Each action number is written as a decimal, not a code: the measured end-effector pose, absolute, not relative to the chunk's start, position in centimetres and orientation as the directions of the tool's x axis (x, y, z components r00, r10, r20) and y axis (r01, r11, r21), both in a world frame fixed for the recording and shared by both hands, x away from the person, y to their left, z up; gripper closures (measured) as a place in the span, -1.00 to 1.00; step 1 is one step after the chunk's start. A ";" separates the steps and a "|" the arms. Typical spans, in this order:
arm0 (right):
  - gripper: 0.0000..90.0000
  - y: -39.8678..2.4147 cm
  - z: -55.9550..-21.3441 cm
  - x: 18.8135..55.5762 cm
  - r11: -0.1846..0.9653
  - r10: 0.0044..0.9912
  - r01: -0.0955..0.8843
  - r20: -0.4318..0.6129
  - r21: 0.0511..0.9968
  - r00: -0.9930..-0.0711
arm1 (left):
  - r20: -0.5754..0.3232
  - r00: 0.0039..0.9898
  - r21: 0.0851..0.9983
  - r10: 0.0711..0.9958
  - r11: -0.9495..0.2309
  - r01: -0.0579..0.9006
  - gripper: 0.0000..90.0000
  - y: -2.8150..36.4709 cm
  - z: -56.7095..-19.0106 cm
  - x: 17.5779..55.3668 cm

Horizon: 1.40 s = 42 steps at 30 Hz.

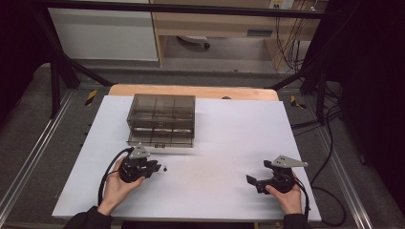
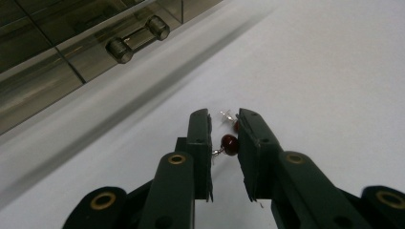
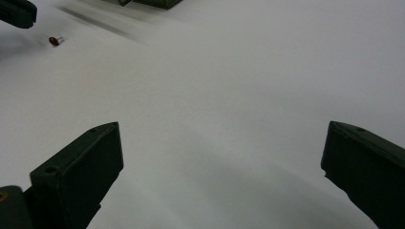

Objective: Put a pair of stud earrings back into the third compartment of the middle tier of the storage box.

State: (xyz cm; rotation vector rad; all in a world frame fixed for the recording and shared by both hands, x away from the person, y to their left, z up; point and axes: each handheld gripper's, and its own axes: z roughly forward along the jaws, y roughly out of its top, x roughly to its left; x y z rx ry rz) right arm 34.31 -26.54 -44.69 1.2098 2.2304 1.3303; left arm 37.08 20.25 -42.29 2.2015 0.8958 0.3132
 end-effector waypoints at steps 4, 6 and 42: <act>-0.98 -26.6 -44.7 34.3 0.228 0.772 0.518 0.171 0.824 -0.613 | -0.043 0.730 0.707 0.683 -0.495 0.505 0.66 20.1 -41.7 36.9; -0.98 -26.6 -44.7 34.4 0.230 0.772 0.517 0.169 0.825 -0.613 | -0.041 0.728 0.707 0.685 -0.495 0.506 0.66 20.0 -41.5 36.8; -0.98 -26.5 -44.8 34.3 0.239 0.771 0.518 0.163 0.822 -0.615 | -0.022 0.727 0.719 0.686 -0.495 0.489 0.66 17.6 -37.5 38.9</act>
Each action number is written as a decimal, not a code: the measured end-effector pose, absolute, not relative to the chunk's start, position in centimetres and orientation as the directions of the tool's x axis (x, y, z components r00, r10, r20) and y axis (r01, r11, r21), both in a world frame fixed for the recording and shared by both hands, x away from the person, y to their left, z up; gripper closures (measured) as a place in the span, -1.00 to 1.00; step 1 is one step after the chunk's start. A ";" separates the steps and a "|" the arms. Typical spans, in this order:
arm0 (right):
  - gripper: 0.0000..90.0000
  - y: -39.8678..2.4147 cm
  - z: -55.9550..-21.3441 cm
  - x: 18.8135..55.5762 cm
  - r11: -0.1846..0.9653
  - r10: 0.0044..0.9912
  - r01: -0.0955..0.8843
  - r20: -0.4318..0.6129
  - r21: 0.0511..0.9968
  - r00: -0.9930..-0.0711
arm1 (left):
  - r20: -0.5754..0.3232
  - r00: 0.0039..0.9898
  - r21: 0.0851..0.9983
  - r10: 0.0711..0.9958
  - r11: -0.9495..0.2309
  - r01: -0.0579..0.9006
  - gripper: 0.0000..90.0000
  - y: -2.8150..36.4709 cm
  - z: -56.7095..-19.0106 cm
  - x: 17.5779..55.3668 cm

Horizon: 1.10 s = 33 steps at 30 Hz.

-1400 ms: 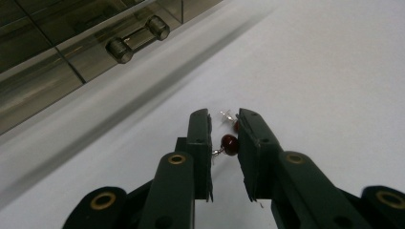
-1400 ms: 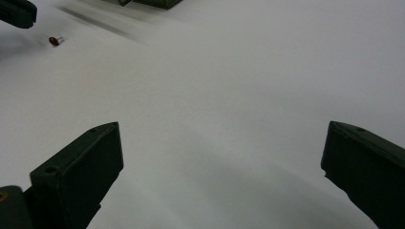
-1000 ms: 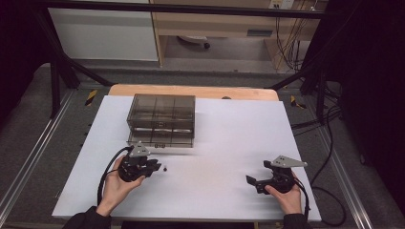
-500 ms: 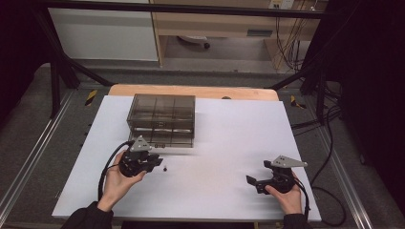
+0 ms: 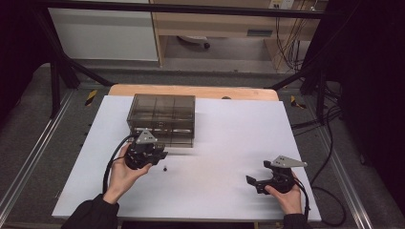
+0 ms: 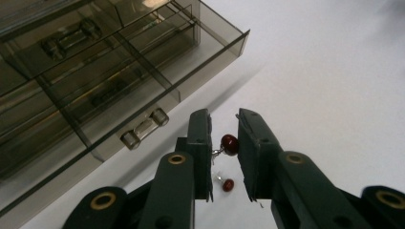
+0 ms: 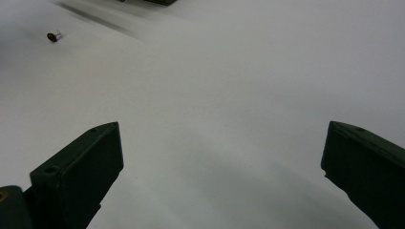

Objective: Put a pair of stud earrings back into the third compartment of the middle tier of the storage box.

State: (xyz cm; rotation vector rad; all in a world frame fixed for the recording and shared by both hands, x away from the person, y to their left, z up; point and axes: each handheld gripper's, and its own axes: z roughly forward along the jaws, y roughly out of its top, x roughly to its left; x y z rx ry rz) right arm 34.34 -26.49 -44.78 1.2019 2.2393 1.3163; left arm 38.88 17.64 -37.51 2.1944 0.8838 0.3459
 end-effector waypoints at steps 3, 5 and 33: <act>-0.98 -26.5 -44.8 34.3 0.237 0.771 0.520 0.166 0.821 -0.615 | -0.023 0.726 0.717 0.687 -0.494 0.491 0.66 17.5 -37.4 39.1; -0.98 -26.5 -44.8 34.3 0.238 0.771 0.519 0.165 0.821 -0.615 | -0.022 0.728 0.720 0.685 -0.495 0.487 0.66 17.2 -37.2 39.5; -0.98 -26.5 -44.8 34.3 0.240 0.771 0.517 0.163 0.822 -0.616 | -0.012 0.710 0.721 0.704 -0.487 0.494 0.66 14.3 -36.5 43.3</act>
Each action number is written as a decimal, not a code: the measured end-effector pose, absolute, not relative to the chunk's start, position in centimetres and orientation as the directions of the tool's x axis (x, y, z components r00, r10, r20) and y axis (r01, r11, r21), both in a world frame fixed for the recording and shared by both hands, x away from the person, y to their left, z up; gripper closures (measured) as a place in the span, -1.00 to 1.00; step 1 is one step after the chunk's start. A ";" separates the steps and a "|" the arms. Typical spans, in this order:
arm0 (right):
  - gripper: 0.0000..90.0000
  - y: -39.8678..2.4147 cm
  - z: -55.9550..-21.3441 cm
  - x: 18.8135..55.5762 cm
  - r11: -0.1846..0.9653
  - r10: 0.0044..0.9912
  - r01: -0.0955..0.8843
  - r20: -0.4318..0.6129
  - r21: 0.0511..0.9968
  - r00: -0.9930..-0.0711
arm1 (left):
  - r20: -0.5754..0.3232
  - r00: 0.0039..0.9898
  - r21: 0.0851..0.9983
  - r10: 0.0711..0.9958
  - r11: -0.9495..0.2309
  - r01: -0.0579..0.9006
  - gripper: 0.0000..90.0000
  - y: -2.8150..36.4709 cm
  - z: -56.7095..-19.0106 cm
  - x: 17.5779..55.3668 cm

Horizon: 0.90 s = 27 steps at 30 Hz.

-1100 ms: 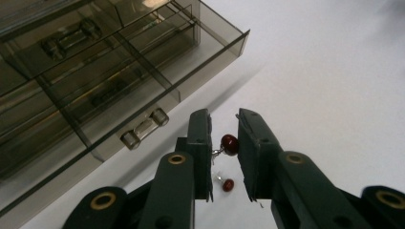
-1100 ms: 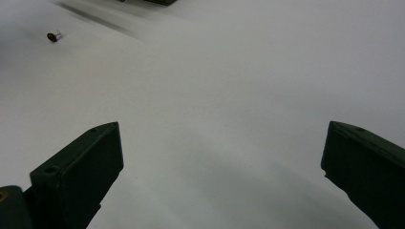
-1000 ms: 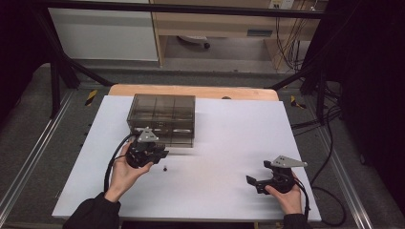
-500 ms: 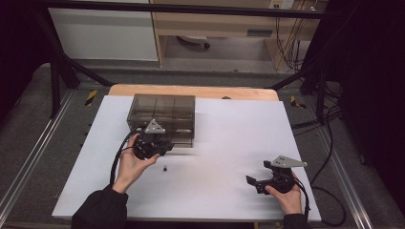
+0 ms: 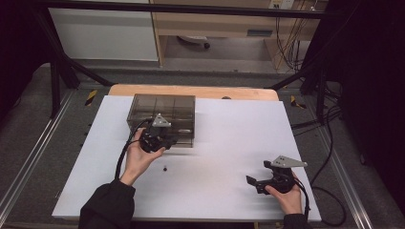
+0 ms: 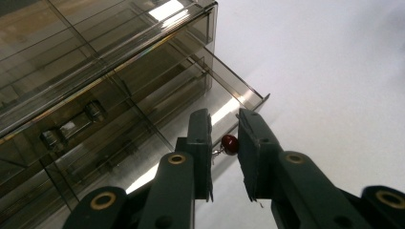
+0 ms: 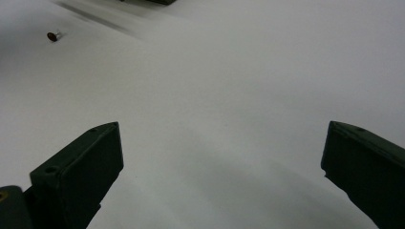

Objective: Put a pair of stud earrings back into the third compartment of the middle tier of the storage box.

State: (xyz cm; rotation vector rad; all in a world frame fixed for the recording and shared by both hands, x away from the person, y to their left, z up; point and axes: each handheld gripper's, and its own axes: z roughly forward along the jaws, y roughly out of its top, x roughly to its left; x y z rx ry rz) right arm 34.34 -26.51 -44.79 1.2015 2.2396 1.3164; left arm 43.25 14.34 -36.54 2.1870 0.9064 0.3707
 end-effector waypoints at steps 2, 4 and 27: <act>-0.98 -26.5 -44.8 34.3 0.241 0.770 0.518 0.163 0.821 -0.617 | -0.012 0.711 0.722 0.704 -0.486 0.493 0.66 14.3 -36.6 43.4; -0.98 -26.5 -44.8 34.3 0.240 0.770 0.518 0.164 0.821 -0.616 | -0.012 0.705 0.719 0.709 -0.484 0.499 0.66 14.1 -36.9 43.8; -0.98 -26.5 -44.8 34.3 0.237 0.769 0.516 0.166 0.823 -0.617 | -0.031 0.678 0.698 0.734 -0.470 0.541 0.64 12.9 -39.4 46.1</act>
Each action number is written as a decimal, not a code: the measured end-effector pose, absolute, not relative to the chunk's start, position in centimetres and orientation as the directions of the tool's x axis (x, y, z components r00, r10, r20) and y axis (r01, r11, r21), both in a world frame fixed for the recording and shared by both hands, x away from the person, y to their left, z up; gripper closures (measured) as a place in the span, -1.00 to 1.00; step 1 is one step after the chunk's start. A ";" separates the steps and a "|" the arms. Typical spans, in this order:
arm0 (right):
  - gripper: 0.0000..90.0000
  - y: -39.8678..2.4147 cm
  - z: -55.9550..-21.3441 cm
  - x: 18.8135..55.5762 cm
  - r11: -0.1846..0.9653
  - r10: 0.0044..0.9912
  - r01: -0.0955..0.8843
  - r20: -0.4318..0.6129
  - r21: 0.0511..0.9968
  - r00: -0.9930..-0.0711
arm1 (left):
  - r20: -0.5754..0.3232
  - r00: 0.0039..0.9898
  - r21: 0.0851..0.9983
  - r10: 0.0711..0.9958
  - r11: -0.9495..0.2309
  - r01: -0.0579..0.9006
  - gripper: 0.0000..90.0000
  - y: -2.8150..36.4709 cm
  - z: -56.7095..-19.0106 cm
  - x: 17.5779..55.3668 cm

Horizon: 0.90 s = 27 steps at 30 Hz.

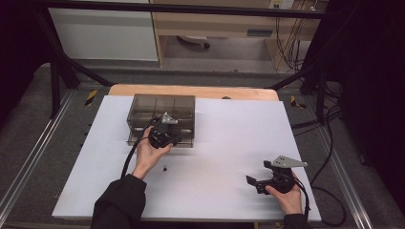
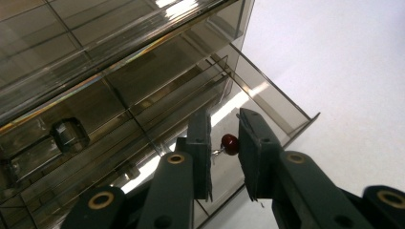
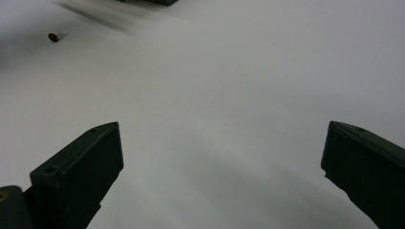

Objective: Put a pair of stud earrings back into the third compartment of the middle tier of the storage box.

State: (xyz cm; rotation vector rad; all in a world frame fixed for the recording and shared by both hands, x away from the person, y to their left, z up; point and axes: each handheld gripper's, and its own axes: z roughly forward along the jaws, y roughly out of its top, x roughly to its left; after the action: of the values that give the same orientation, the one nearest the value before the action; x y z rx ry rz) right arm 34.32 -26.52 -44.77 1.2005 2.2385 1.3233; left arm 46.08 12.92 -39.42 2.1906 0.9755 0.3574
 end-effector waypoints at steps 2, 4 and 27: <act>-0.98 -26.5 -44.8 34.3 0.238 0.769 0.516 0.165 0.823 -0.617 | -0.033 0.677 0.699 0.735 -0.468 0.541 0.61 12.9 -39.5 46.1; -0.98 -26.5 -44.8 34.3 0.236 0.770 0.517 0.166 0.823 -0.616 | -0.023 0.673 0.703 0.739 -0.467 0.536 0.53 13.0 -39.3 46.1; -0.98 -26.5 -44.8 34.3 0.238 0.769 0.517 0.165 0.822 -0.617 | -0.025 0.686 0.749 0.727 -0.441 0.495 -0.35 16.3 -36.6 41.6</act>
State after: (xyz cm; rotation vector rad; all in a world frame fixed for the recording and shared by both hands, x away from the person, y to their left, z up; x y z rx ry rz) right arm 34.30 -26.51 -44.76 1.2003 2.2403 1.3210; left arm 41.57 16.30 -36.65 2.1306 0.9333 0.3884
